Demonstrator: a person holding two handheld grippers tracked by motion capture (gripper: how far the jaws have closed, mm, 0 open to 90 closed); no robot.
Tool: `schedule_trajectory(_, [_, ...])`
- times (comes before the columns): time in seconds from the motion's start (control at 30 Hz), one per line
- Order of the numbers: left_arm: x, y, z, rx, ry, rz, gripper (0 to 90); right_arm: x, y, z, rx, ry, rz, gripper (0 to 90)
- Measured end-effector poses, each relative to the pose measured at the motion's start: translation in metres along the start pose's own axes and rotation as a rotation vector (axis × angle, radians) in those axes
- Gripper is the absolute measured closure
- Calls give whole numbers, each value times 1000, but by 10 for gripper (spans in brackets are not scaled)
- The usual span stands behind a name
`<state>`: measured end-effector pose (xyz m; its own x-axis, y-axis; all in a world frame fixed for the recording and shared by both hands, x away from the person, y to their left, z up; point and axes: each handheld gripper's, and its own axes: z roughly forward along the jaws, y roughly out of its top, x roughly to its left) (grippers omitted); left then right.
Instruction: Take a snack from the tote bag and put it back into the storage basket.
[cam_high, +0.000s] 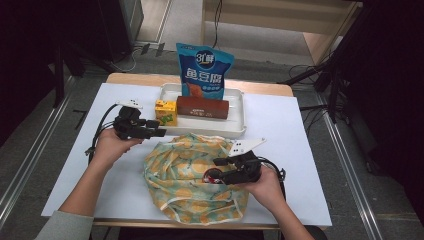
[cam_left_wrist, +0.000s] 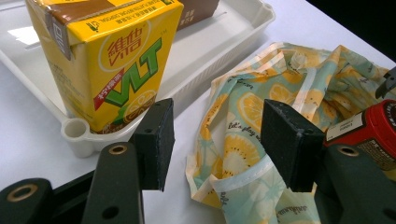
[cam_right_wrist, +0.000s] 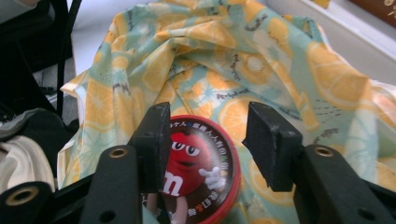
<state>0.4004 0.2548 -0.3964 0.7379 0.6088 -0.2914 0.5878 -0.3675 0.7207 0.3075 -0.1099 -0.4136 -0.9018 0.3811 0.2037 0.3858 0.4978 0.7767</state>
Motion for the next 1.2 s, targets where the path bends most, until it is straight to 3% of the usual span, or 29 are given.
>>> schedule_trajectory(0.3, [3, 0, -1, -9, 0, -13, 452, 5, -3, 5, 23, -2, -17, 414])
schedule_trajectory(0.63, [4, -1, -1, -12, 5, -18, 448, 6, -6, 8, 32, 10, 11, 287])
schedule_trajectory(1.2, [5, -1, 0, -7, 4, -18, 448, 15, -13, 14, 31, -3, -17, 214])
